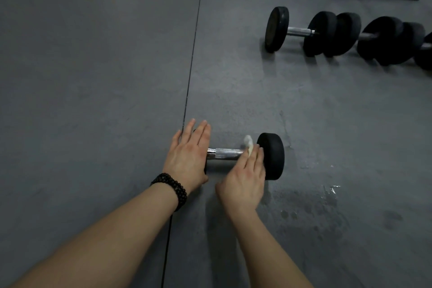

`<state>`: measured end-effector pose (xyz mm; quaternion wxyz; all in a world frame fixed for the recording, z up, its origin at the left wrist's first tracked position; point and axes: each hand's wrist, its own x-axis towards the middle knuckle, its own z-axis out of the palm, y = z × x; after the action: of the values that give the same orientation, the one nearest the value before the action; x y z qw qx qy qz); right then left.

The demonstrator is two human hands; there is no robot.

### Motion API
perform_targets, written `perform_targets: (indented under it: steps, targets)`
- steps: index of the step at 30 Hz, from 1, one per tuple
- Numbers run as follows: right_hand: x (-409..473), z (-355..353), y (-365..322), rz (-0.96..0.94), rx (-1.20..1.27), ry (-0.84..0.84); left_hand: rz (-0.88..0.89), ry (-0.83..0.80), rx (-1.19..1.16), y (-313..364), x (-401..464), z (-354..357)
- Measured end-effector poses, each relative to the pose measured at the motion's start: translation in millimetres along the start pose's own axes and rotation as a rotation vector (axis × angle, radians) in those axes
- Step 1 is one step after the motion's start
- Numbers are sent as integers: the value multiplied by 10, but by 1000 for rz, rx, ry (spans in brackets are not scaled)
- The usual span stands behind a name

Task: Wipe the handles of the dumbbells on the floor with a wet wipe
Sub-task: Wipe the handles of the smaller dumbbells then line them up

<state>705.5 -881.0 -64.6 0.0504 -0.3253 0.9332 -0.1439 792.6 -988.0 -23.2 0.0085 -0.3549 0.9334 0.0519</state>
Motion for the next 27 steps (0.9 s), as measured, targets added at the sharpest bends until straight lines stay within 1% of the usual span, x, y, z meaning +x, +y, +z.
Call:
perform_targets:
  steps: [1, 3, 5, 6, 7, 9, 10, 11, 12, 14, 15, 16, 17, 18, 19, 20, 22, 24, 25, 27]
  targets:
    - [-18, 1, -52, -41, 9, -2, -1, 6, 1, -3, -1, 9]
    - [-51, 58, -144, -220, 31, -42, -5, 8, -13, -8, -5, 9]
    - [-37, 47, -106, -388, -12, -63, -1, 6, -18, -11, 11, 9]
    - [5, 22, -31, -416, -53, -53, 0, -2, -15, -11, 20, 1]
    - [44, -4, 56, -391, -82, -35, 2, -14, -14, -10, 26, -11]
    - [67, -9, 178, -245, -83, 18, -5, -35, -20, -13, 29, -17]
    - [40, -16, 126, -188, -77, 16, -11, -36, -20, -14, 27, -17]
    - [6, 2, 20, -184, -64, -2, -8, -29, -23, -12, 25, -11]
    - [-20, 50, -87, -248, -42, -27, -6, -11, -39, -5, 27, -4]
    - [-74, 125, -228, -442, 41, -82, -11, 38, -88, 2, 35, 13]
    - [-56, 87, -219, -501, 47, -131, -14, 45, -99, -5, 40, 11]
    - [-7, 34, -150, -538, 12, -146, -11, 33, -87, -13, 48, 8]
    - [43, -4, -41, -541, -26, -119, -5, 11, -70, -17, 52, 0]
    - [76, -35, 65, -499, -42, -79, -1, -11, -57, -19, 58, 3]
    - [82, -60, 111, -437, -26, -65, -5, -22, -52, -19, 57, 8]
    - [67, -61, 74, -416, 4, -72, -6, -21, -51, -17, 57, 10]
    - [1, -13, -95, -496, 34, -128, -2, 11, -64, -14, 57, 15]
    - [-23, 27, -112, -550, -35, -133, 5, 13, -74, -19, 51, -7]
    - [6, 16, -31, -510, -91, -99, 12, -3, -62, -23, 55, -25]
    - [49, -25, 178, -337, -157, 1, 25, -37, -36, -44, 70, -56]
